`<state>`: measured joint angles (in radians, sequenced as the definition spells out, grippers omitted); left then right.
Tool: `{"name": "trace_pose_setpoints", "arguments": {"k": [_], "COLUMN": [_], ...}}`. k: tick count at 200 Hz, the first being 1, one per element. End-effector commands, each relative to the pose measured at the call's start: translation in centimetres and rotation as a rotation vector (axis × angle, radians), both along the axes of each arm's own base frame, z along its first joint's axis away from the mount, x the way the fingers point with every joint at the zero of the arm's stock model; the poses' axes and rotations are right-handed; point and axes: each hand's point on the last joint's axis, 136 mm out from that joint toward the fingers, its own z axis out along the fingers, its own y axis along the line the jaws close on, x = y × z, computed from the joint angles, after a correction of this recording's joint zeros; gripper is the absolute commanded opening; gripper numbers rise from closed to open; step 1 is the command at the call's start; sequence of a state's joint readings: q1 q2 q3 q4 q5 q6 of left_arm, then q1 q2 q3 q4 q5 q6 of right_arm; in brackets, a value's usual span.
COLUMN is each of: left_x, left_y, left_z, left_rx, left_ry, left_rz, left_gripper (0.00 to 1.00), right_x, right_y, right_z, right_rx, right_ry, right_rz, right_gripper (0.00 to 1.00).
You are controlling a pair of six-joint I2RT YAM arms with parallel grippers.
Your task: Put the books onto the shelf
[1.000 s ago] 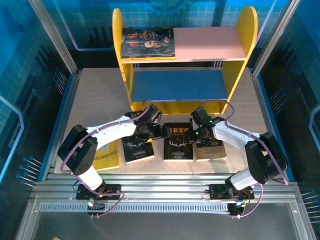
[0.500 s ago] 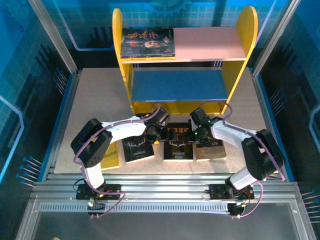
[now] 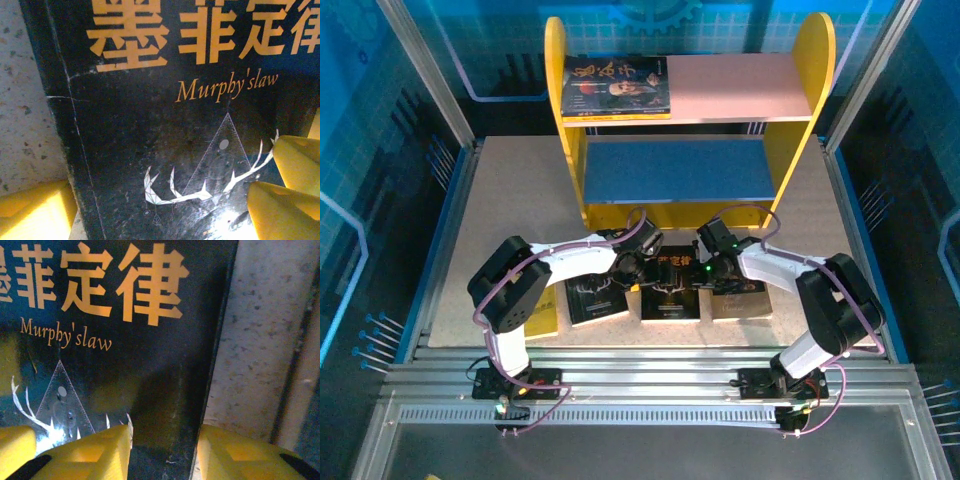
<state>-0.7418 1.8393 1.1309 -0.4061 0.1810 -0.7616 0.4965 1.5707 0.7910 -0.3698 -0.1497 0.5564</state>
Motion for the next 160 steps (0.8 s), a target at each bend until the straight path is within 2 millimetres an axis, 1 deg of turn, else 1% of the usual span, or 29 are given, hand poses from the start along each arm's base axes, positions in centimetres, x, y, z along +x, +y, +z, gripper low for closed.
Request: {"name": "trace_pose_setpoints", "arguments": {"k": [1,14,33,63,80,105,138,160], "left_x": [-0.3,0.0,0.5,0.9,1.0,0.8,0.6,0.5], "left_y": [-2.8,-3.4,-4.1,-4.3,-4.3,-4.0,-4.5,-4.5], "left_z": [0.7,1.9,4.2,8.1,9.4,9.0,7.9,7.6], "left_rx": [-0.095,-0.136,-0.186,-0.213,-0.226,-0.211,-0.244,-0.237], "left_ry": [0.011,-0.009,-0.052,-0.108,-0.134,-0.117,-0.09,-0.091], "left_rz": [-0.039,-0.045,-0.053,-0.065,-0.067,-0.052,-0.027,-0.027], "left_gripper": [0.88,0.88,0.87,0.88,0.88,0.88,0.87,0.86], "right_x": [-1.6,-1.8,-2.2,-2.5,-2.5,-2.5,-2.3,-2.3], "right_y": [0.9,1.0,1.1,1.7,2.0,2.5,3.1,3.4], "right_z": [-1.4,-1.6,-2.0,-2.5,-2.7,-2.8,-2.7,-2.7], "right_rx": [0.025,0.023,0.02,0.017,0.017,0.022,0.03,0.039], "right_ry": [0.056,0.062,0.072,0.08,0.083,0.086,0.081,0.082], "right_rz": [0.016,0.019,0.023,0.04,0.048,0.057,0.07,0.074], "right_gripper": [0.38,0.37,0.35,0.34,0.34,0.33,0.32,0.32]}}
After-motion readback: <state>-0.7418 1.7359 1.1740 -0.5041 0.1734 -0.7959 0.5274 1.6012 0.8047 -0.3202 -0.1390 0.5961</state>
